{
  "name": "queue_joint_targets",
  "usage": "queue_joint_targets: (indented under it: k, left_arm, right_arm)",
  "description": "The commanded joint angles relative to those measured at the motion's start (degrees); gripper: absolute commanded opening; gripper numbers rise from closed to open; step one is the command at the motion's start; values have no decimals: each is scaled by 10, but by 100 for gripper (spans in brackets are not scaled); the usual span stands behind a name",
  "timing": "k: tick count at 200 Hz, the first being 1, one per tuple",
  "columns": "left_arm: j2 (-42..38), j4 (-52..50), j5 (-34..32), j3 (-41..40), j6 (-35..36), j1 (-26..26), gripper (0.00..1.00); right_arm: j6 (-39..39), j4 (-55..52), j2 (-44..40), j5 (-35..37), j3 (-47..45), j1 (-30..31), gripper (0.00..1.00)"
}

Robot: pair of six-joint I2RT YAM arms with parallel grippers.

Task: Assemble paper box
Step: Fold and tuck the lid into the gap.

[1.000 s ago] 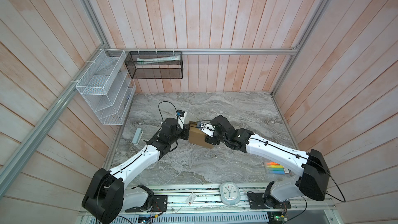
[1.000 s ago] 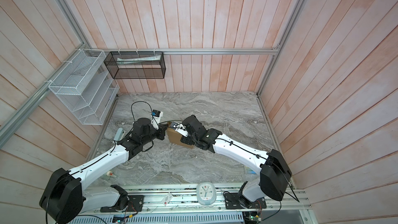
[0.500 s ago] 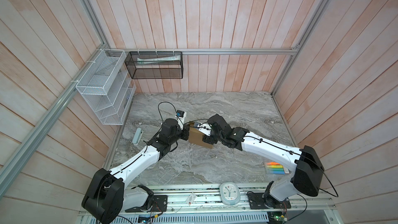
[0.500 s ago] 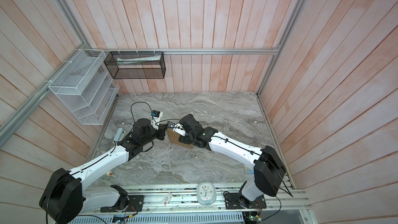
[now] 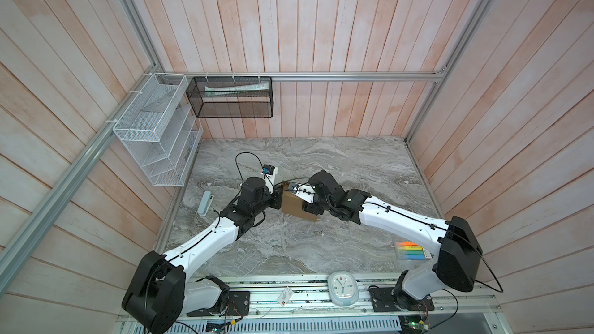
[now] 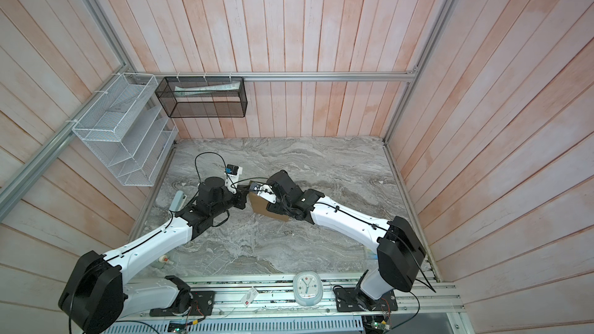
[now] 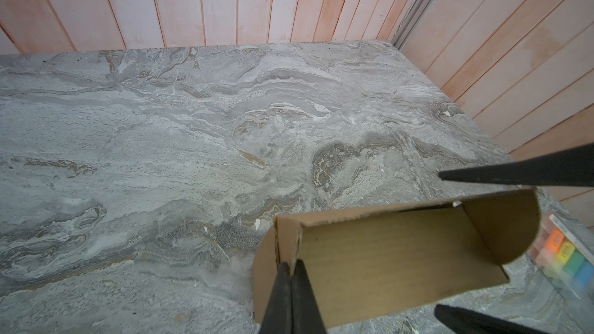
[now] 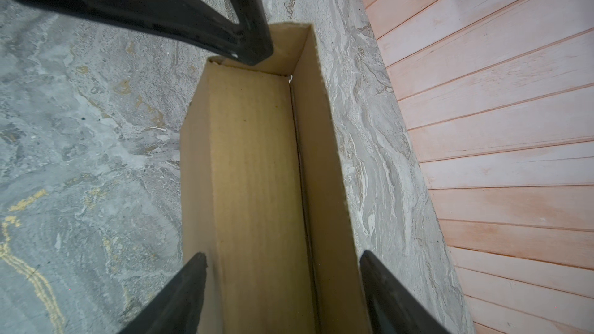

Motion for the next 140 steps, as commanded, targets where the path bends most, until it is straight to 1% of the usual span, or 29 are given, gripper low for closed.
queue_joint_targets:
  k: [1, 39, 94, 140]
  left_arm:
    - [5, -52, -7, -22, -13, -3, 0]
    - [3, -50, -9, -22, -17, -3, 0]
    - [0, -43, -11, -27, -23, -3, 4]
    - [-2, -41, -13, -30, -23, -3, 5]
  right_arm:
    - [7, -3, 7, -12, 13, 2, 74]
    - [9, -4, 11, -17, 14, 3, 72]
    - [7, -4, 22, -22, 19, 2, 68]
    - [9, -4, 27, -25, 22, 2, 63]
